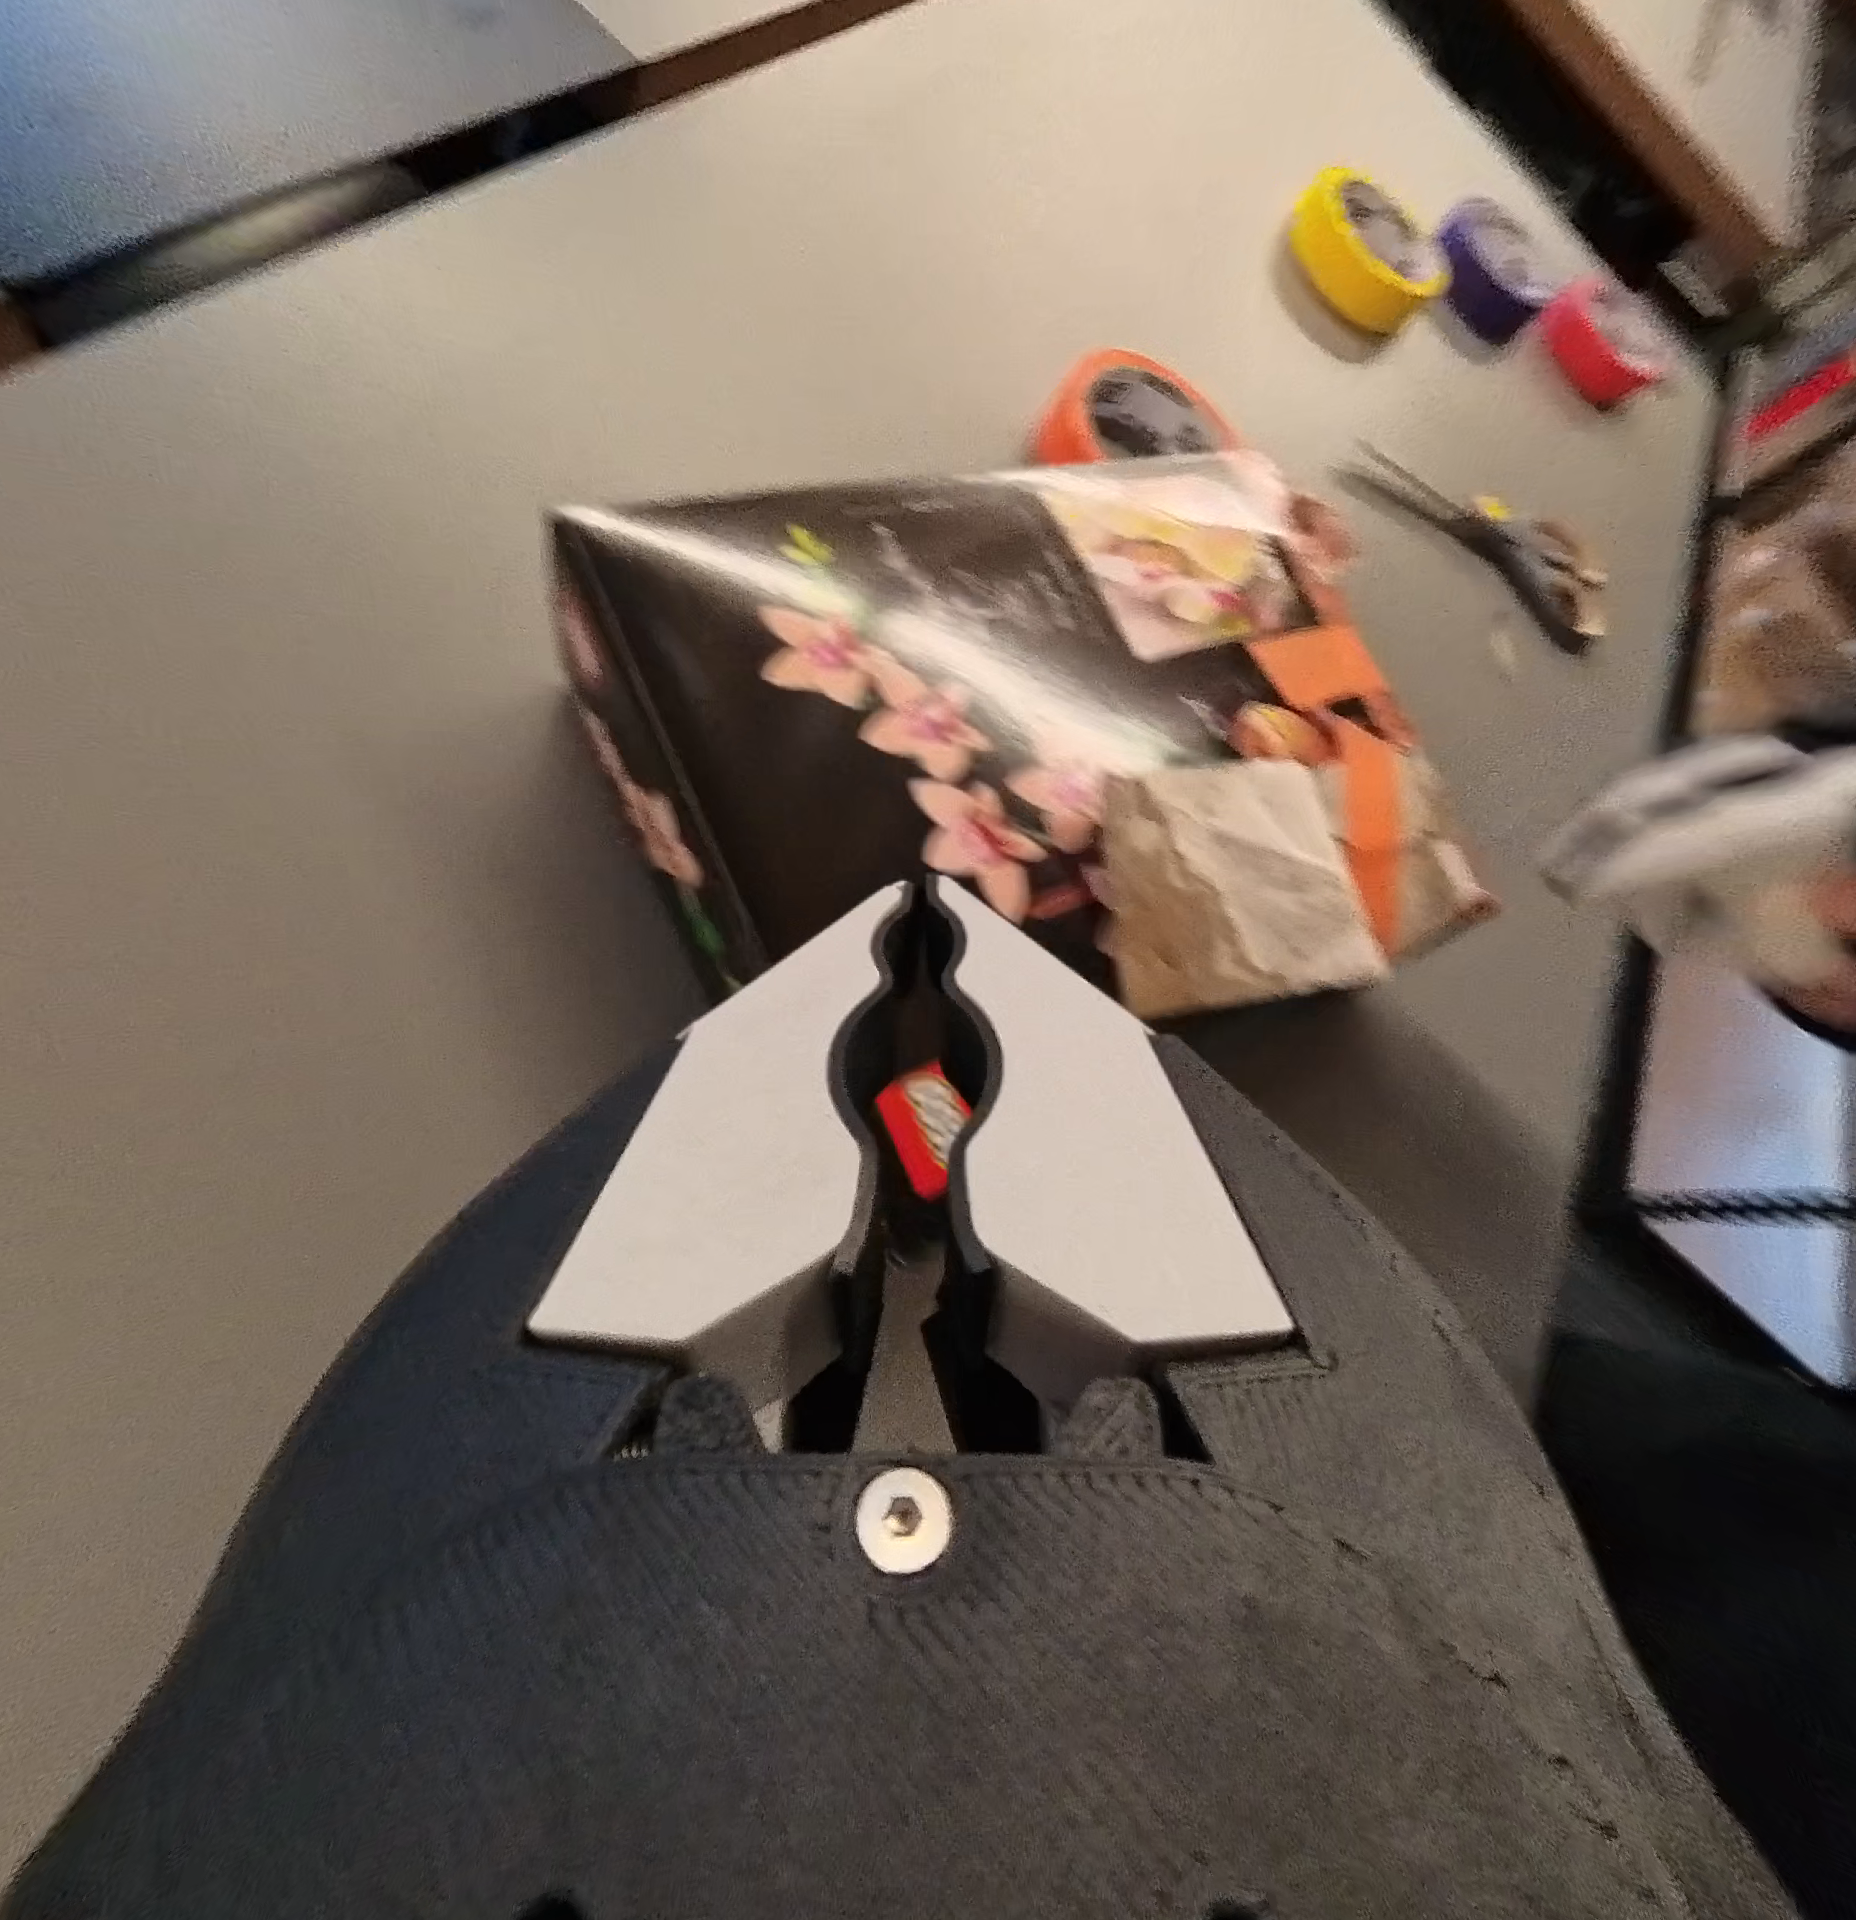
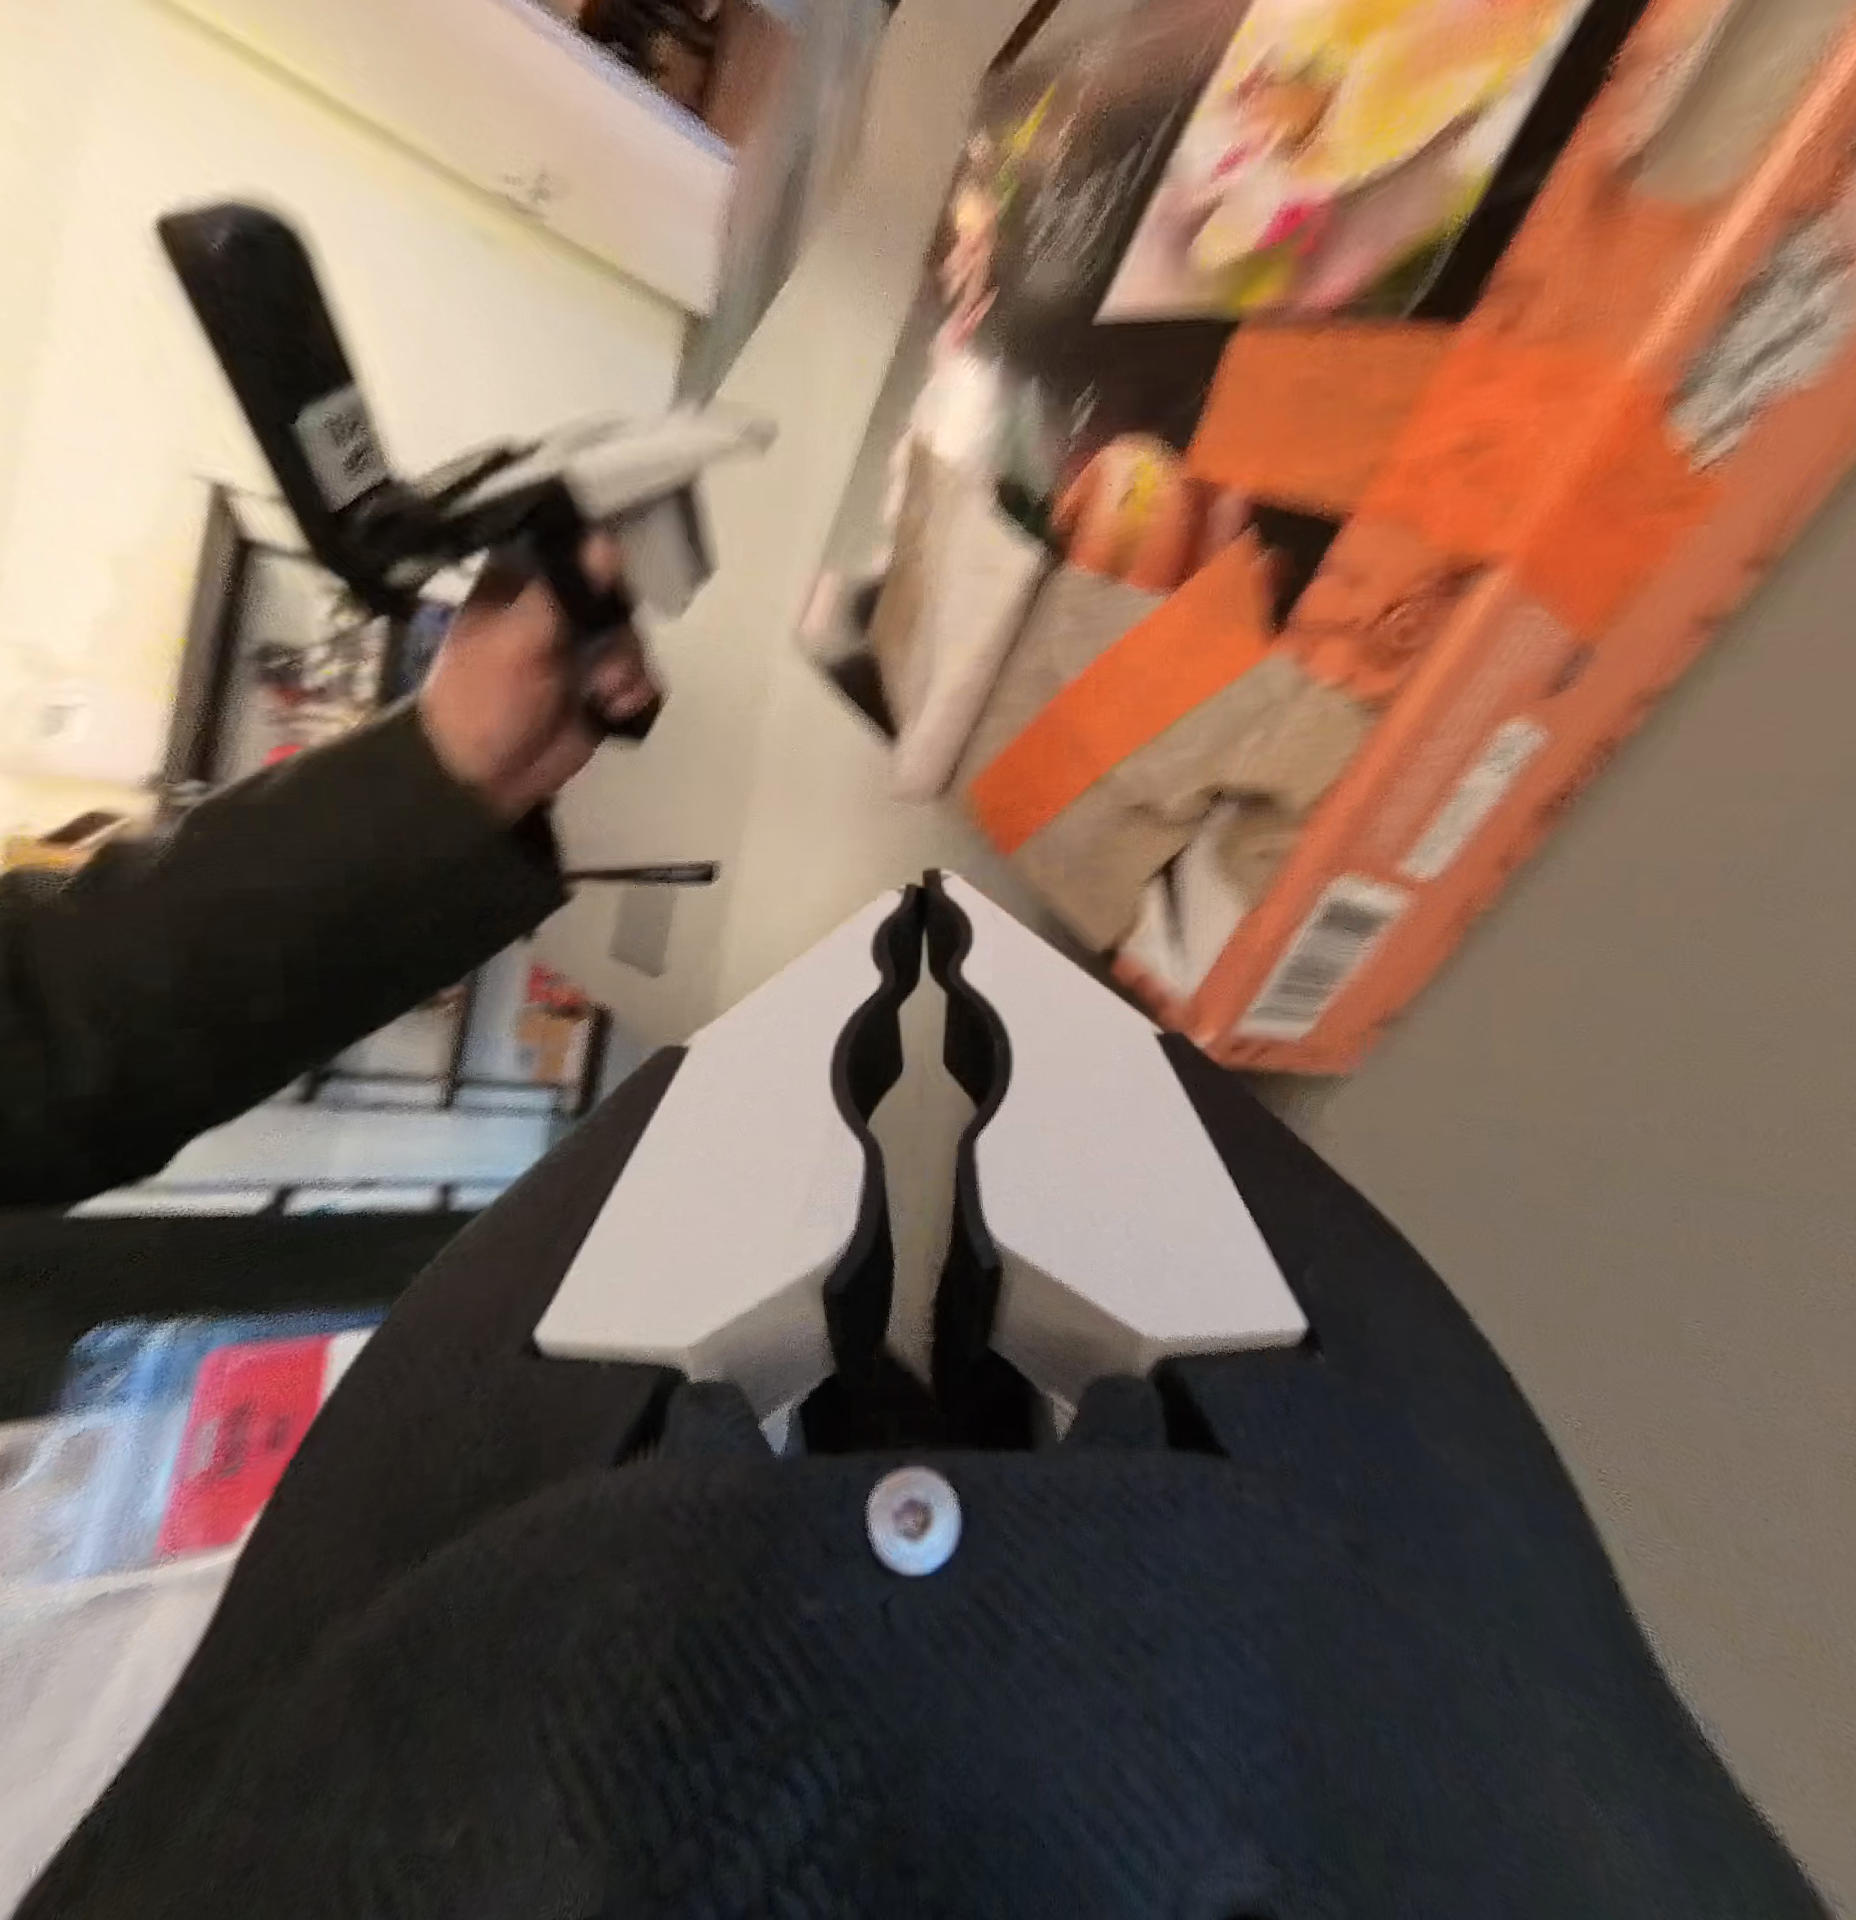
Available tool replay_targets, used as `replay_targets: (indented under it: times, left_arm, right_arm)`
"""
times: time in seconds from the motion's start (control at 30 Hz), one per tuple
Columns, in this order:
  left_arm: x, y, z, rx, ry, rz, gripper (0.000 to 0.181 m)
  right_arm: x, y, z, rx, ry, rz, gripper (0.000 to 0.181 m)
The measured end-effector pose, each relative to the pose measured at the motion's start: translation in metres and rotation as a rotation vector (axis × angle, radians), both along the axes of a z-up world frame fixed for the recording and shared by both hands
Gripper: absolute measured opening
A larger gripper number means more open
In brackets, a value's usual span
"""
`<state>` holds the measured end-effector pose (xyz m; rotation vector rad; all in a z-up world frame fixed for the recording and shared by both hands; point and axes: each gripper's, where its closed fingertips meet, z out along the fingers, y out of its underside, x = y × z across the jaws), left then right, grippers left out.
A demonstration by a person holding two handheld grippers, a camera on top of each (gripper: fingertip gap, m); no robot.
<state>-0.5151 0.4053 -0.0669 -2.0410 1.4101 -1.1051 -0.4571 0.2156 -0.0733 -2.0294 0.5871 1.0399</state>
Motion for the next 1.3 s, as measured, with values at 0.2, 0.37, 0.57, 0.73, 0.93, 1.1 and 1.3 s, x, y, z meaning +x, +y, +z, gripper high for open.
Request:
replay_targets:
  times: [0.2,0.37,0.57,0.73,0.93,1.1,1.3]
  left_arm:
    - [0.057,0.046,0.009,0.005,-0.038,0.028,0.023]
    - [0.121,0.056,-0.008,0.080,0.069,-0.124,0.030]
    - [0.144,0.051,-0.036,-0.164,0.201,-0.157,0.029]
    - [0.120,0.050,-0.045,-0.252,0.251,-0.113,0.020]
    - [0.060,0.041,-0.047,-0.410,0.221,0.097,0.021]
    - [0.007,-0.014,-0.051,-0.421,0.200,0.195,0.030]
    - [-0.021,-0.085,-0.051,-0.482,0.136,0.337,0.028]
  right_arm:
    - [-0.042,-0.032,-0.043,-0.182,-0.029,0.140,0.000]
    - [-0.014,-0.020,-0.046,-0.185,-0.088,-0.028,0.000]
    - [-0.016,-0.022,-0.050,-0.223,-0.157,-0.023,0.000]
    - [0.001,-0.016,-0.054,-0.255,-0.191,0.033,0.000]
    - [0.093,0.002,-0.030,-0.185,-0.342,-0.157,0.000]
    - [0.093,-0.004,-0.014,-0.060,-0.309,-0.078,0.017]
    - [0.067,-0.016,-0.014,0.068,-0.246,0.172,0.044]
